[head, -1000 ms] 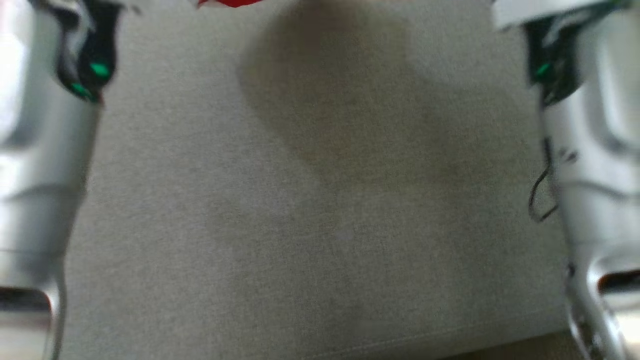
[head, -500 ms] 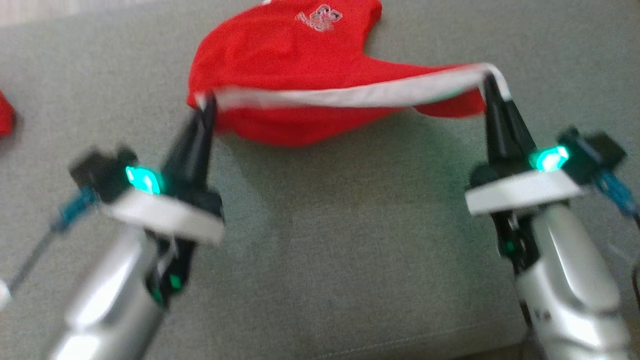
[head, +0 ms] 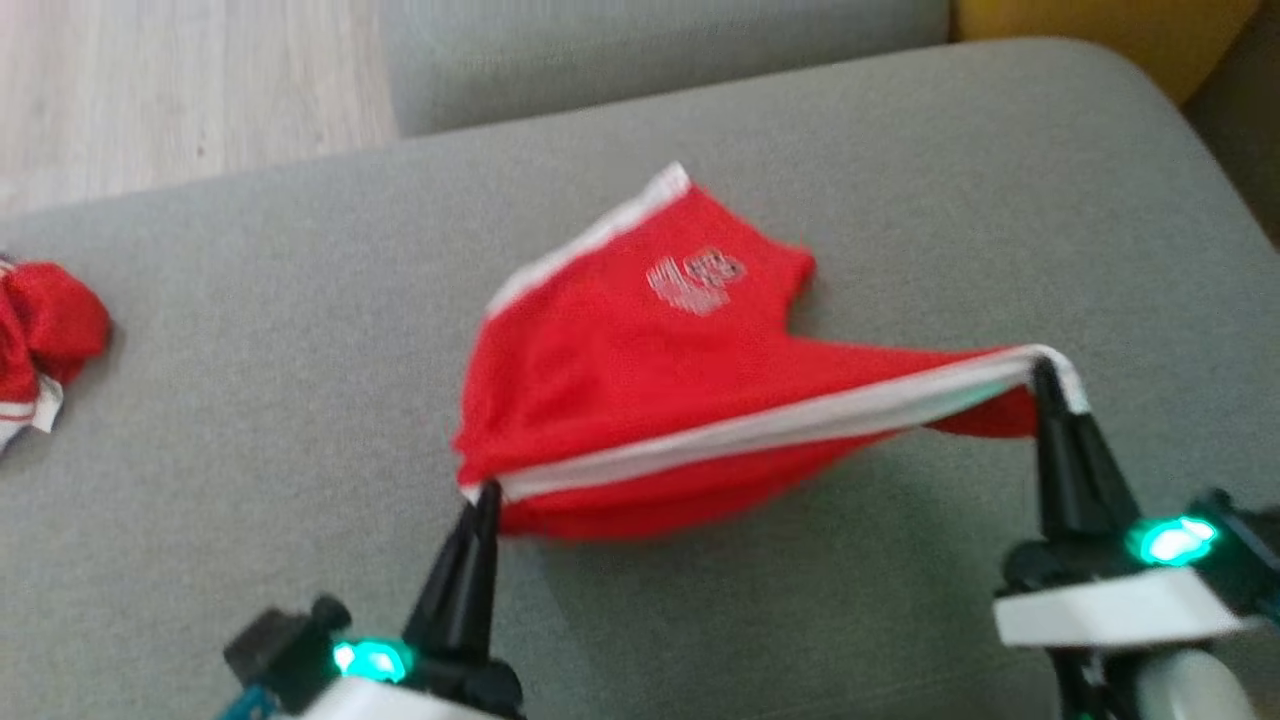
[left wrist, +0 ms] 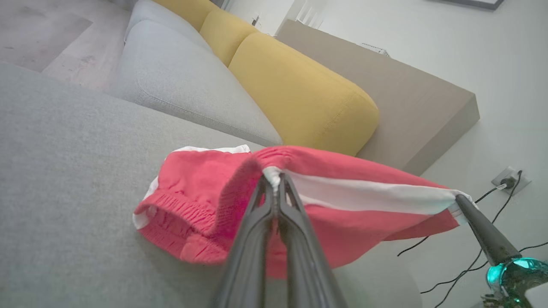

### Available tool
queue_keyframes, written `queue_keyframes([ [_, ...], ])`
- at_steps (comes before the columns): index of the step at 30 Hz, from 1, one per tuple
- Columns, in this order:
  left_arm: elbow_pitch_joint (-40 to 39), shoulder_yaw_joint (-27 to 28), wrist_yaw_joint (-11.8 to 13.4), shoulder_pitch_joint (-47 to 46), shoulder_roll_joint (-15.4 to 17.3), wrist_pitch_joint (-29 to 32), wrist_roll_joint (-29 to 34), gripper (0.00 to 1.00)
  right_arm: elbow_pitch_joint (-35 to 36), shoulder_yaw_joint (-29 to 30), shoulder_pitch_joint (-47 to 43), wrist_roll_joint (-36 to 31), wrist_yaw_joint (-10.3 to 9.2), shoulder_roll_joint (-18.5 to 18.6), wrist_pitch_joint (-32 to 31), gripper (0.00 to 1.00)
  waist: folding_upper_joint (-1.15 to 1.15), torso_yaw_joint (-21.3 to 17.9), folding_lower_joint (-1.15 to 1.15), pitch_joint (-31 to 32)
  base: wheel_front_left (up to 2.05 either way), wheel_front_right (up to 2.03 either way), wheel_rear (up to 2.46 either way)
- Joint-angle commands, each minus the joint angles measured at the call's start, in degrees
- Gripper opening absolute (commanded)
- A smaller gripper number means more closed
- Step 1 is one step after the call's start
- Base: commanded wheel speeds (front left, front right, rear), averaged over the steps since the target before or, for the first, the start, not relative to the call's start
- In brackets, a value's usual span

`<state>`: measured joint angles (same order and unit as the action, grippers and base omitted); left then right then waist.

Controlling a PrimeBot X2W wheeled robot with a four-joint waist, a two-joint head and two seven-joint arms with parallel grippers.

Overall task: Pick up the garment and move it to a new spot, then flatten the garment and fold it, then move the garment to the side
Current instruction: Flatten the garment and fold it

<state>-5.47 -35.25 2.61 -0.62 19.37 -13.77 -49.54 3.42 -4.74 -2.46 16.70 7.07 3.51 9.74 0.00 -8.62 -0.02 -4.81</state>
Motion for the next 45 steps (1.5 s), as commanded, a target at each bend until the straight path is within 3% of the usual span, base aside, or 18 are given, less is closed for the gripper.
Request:
queue_keyframes([
  [1, -3.75, 1.50, 0.91, -0.16, 0.06, -0.72, -0.68, 0.00, 4.98, 0.12, -0.73, -0.83, 0.42, -0.19, -1.15, 0.00, 0.00, -0.11, 0.02, 1.38, 0.00, 0.00, 0.00],
  [7, -6.48, -0.49, 2.58, 3.04, -1.28, 0.61, -1.92, 0.00, 12.92, 3.44, -4.99, -1.92, 0.42, -0.44, -5.84, 0.00, 0.00, 2.31, 0.02, 0.77, 0.00, 0.00, 0.00],
  [12, -2.41, -2.70, 0.19, -0.60, -3.76, 3.16, -3.53, 0.00, 10.26, 5.45, -0.93, -1.86, 0.42, 0.39, -8.49, 0.00, 0.00, 6.65, 0.02, -1.72, 0.00, 0.00, 0.00],
  [19, 7.66, -1.73, -1.08, -9.98, -7.90, 5.37, -5.17, 0.00, -3.15, 3.68, 12.72, -0.07, 0.42, 6.27, -13.68, 0.00, 0.00, 11.11, 0.02, -6.07, 0.00, 0.00, 0.00],
  [25, 16.23, -0.62, -1.85, -19.39, -11.60, 6.84, -5.93, 0.00, -16.50, -1.29, 26.60, 1.85, 0.42, 10.94, -15.66, 0.00, 0.00, 13.88, 0.02, -9.80, 0.00, 0.00, 0.00],
  [39, 27.33, -1.50, -3.47, -26.89, -15.36, 7.55, -8.30, 0.00, -40.63, -12.17, 44.54, 6.64, 0.42, 13.67, -16.15, 0.01, 0.00, 17.17, 0.02, -11.83, 0.00, 0.00, 0.00],
  [40, 27.65, -1.72, -3.42, -26.98, -15.49, 7.55, -8.45, 0.00, -42.12, -12.85, 45.36, 7.05, 0.42, 13.69, -15.92, 0.23, 0.00, 17.29, 0.02, -11.74, 0.00, 0.00, 0.00],
  [41, 27.94, -1.90, -3.27, -27.04, -15.61, 7.58, -8.59, 0.00, -43.40, -13.58, 46.19, 7.44, 0.42, 13.71, -15.43, 0.98, 0.00, 17.40, 0.02, -11.67, 0.00, 0.00, 0.00],
  [42, 28.17, -2.07, -3.02, -27.08, -15.70, 7.58, -8.68, 0.00, -44.41, -14.47, 46.96, 7.88, 0.42, 13.73, -14.75, 1.00, 0.00, 17.53, 0.02, -11.59, 0.00, 0.00, 0.00],
  [43, 28.28, -2.29, -2.86, -27.09, -15.77, 7.53, -8.68, 0.15, -45.58, -15.20, 47.67, 8.43, 0.42, 13.78, -14.18, 1.00, 0.00, 17.63, 0.02, -11.51, 0.00, 0.00, 0.00],
  [44, 28.32, -2.54, -2.72, -27.02, -15.83, 7.53, -8.70, 0.48, -46.58, -16.33, 48.28, 8.98, 0.42, 13.83, -13.83, 1.00, 0.00, 17.76, 0.02, -11.37, 0.00, 0.00, 0.00],
  [45, 28.32, -2.82, -2.54, -26.84, -15.88, 7.68, -8.78, 0.94, -47.44, -17.52, 48.82, 9.60, 0.42, 13.95, -13.44, 1.00, 0.00, 17.86, 0.02, -11.20, 0.00, 0.00, 0.00],
])
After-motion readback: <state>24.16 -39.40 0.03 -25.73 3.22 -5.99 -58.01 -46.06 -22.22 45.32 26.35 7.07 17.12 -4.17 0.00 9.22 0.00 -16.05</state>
